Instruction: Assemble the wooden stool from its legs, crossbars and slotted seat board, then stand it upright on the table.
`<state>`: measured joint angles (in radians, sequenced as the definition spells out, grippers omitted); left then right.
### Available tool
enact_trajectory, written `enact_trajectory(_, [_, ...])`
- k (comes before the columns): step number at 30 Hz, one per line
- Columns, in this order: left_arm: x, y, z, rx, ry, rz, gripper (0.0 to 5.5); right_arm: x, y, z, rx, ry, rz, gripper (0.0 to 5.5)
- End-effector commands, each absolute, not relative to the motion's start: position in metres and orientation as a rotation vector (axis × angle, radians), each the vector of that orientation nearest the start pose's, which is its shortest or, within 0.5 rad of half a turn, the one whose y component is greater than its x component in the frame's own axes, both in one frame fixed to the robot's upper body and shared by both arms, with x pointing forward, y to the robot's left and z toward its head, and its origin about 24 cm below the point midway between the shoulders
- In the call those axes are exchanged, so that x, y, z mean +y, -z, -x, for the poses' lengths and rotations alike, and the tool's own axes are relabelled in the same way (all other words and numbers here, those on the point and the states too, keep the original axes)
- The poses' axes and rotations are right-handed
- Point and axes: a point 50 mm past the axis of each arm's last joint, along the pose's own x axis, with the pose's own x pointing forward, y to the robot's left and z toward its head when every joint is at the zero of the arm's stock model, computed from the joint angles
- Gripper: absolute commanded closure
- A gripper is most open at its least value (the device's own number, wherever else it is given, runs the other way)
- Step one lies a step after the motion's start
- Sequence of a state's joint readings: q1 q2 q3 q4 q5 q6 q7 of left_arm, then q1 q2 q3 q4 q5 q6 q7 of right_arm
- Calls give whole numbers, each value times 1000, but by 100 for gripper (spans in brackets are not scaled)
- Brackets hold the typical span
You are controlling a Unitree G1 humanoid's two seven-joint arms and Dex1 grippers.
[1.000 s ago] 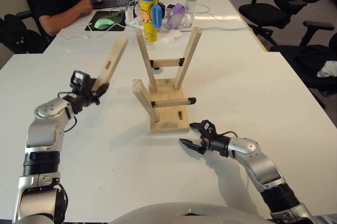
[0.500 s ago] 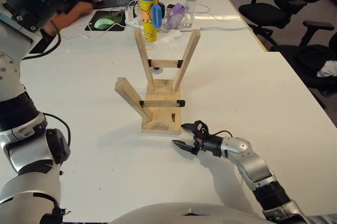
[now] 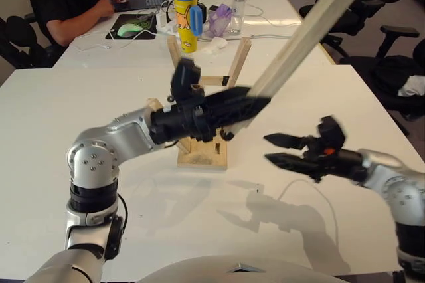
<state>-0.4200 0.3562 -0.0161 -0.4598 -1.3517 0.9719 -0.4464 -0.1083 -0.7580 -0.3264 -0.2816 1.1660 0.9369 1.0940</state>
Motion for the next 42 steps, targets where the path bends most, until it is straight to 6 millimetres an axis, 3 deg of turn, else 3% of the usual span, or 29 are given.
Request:
enact_trajectory(1, [91, -174, -222, 230, 1463, 528, 343, -232, -182, -221, 150, -1288, -609, 154])
enact_trajectory(10, [97, -158, -217, 320, 1514, 440, 343, -240, -188, -230, 140, -1282, -805, 154])
enact_trajectory(30, [105, -150, -215, 416, 1546, 378, 343, -242, -189, -214, 139, -1311, -848, 154])
enact_trajectory(39, [106, -151, -214, 443, 1569, 354, 343, -226, -177, -209, 204, -1354, -847, 154])
enact_trajectory(42, [106, -152, -213, 448, 1579, 349, 343, -222, -174, -208, 219, -1355, -842, 201])
